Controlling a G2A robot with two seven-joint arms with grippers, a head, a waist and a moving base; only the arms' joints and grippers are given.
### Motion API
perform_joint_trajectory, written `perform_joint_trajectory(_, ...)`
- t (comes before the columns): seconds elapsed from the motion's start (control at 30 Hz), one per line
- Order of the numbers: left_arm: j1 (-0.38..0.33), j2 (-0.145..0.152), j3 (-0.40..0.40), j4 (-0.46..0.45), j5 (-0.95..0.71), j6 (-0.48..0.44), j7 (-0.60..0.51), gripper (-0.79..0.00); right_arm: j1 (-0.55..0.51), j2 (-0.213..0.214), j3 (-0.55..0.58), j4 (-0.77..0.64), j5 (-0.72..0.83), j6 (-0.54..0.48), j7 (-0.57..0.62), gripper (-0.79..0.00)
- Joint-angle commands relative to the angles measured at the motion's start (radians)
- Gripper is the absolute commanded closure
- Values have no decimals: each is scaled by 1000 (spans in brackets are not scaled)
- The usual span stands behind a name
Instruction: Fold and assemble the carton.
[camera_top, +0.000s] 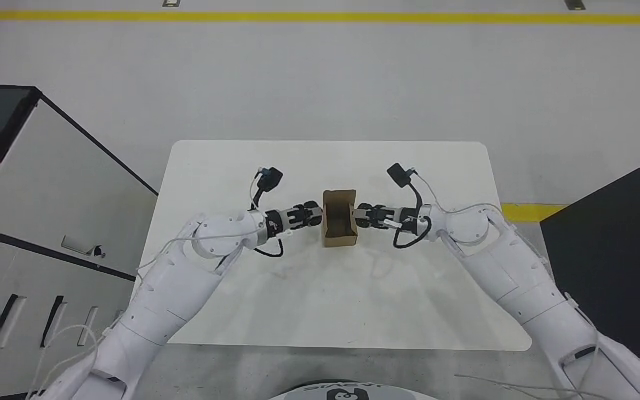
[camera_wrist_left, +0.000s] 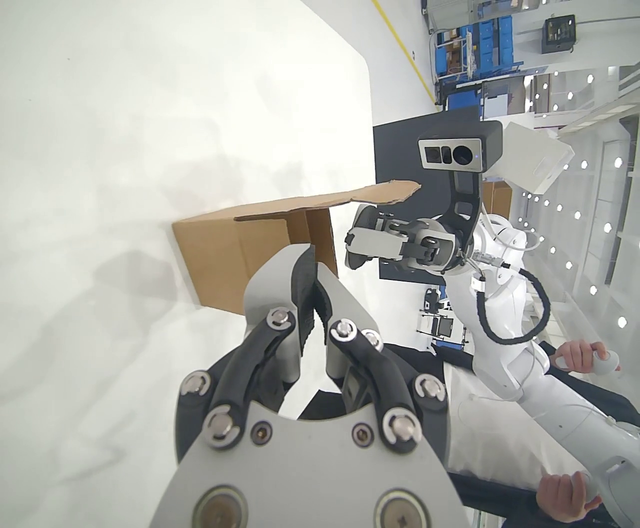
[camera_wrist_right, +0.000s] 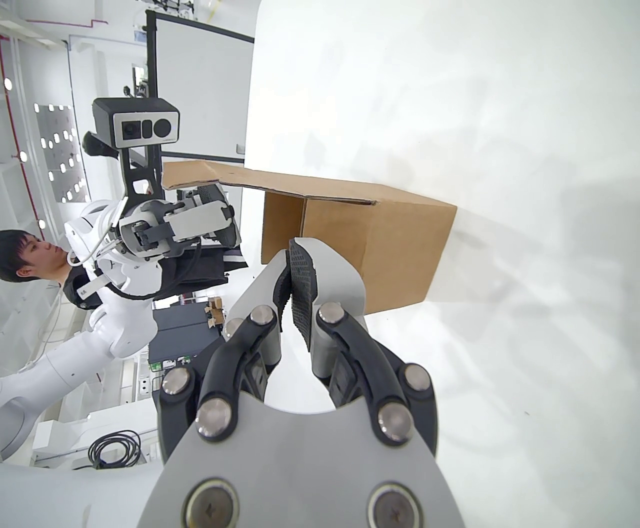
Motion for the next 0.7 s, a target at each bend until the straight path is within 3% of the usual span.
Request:
perform_joint_trajectory(0.0,7,-1,1,9,1,9,17,0,0,0,0,0,0,0,0,0)
perform_joint_trajectory(0.67,-66,-50,103,102,12,43,60,0,10,-28,-35,-23,-74,99,-59,0)
